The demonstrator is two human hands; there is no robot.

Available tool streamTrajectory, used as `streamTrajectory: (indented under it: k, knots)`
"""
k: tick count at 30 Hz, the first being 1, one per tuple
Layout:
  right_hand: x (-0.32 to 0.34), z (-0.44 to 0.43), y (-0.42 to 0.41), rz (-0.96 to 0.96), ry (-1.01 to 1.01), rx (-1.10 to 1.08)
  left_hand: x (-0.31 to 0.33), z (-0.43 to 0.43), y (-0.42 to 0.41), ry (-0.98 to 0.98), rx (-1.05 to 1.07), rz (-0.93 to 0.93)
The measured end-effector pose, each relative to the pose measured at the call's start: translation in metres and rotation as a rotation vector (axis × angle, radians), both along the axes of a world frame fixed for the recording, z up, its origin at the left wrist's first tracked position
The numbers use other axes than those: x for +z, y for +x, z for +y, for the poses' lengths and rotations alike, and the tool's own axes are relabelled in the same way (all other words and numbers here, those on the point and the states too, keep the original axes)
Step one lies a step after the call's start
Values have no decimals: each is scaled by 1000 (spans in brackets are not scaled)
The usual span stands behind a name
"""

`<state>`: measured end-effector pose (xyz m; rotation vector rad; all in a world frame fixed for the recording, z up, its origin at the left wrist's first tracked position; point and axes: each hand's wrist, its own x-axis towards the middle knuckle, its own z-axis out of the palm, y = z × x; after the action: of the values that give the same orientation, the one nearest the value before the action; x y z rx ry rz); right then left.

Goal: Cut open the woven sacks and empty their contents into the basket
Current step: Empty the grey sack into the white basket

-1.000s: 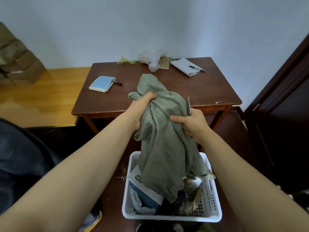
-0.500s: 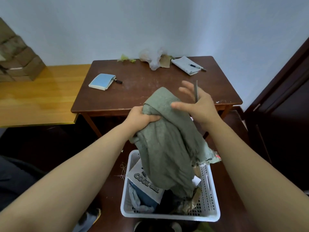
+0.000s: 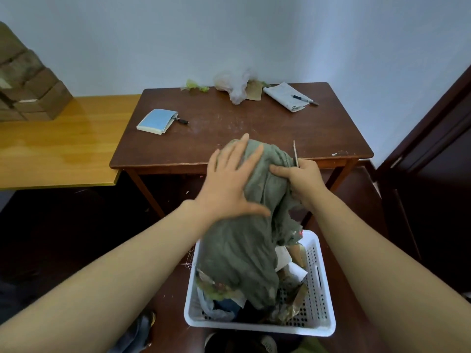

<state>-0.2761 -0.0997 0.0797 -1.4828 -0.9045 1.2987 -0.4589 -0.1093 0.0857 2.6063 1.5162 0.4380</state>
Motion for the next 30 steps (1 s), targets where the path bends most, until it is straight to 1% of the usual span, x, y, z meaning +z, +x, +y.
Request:
streamTrajectory:
  k: [1,2,3,5,6,7,8,9,11,12,13,15,16,19,20,21,23,24,25,27,28,30]
  knots:
    - [4,-1,-2,97,-91,21,-7,-6,4,-85,9,50]
    - [6,-2,-3,175,-180,66,-14,-9,7,-140,60,41]
    - [9,-3,-4,237,-245,119,-18,-8,9,-154,113,-18]
    - [9,-4,-2,334,-314,203,-22,0,9,-62,175,-106]
    - [12,-6,-2,330,-333,225,-23,5,9,-9,179,-110]
    - [12,-6,-2,269,-332,223,-21,7,9,7,170,-105]
    - [14,-6,-2,170,-306,214,-20,10,9,-20,174,-105]
    - [15,-5,-1,23,-226,186,-21,12,9,-67,197,-106]
    - [17,-5,4,-336,30,113,-20,18,6,-204,301,-141]
    - [19,-9,6,-460,134,109,-21,22,5,-277,379,-192]
    - [20,-14,7,-498,203,140,-20,26,3,-348,461,-246]
    - [15,-27,5,-464,240,264,-17,30,2,-453,571,-374]
    - [8,-32,3,-430,213,322,-15,31,3,-510,600,-486]
    - [-23,-39,1,-299,96,434,-4,23,14,-780,639,-920]
    - [-29,-40,0,-271,89,437,-1,20,19,-875,653,-1019]
    - [-34,-40,0,-243,109,407,0,19,23,-959,671,-1070]
    - [-37,-41,0,-151,175,268,-2,16,29,-1121,654,-1129]
    - [-38,-40,0,-111,182,186,-4,15,31,-1178,632,-1145]
    - [-40,-39,2,-92,186,124,-4,13,34,-1202,622,-1120]
    - [-44,-39,10,-144,167,39,-5,10,39,-1144,635,-937]
    - [-45,-40,16,-153,154,7,-6,8,42,-1049,631,-841]
    - [-46,-39,27,-114,127,-54,-10,4,43,-750,548,-726]
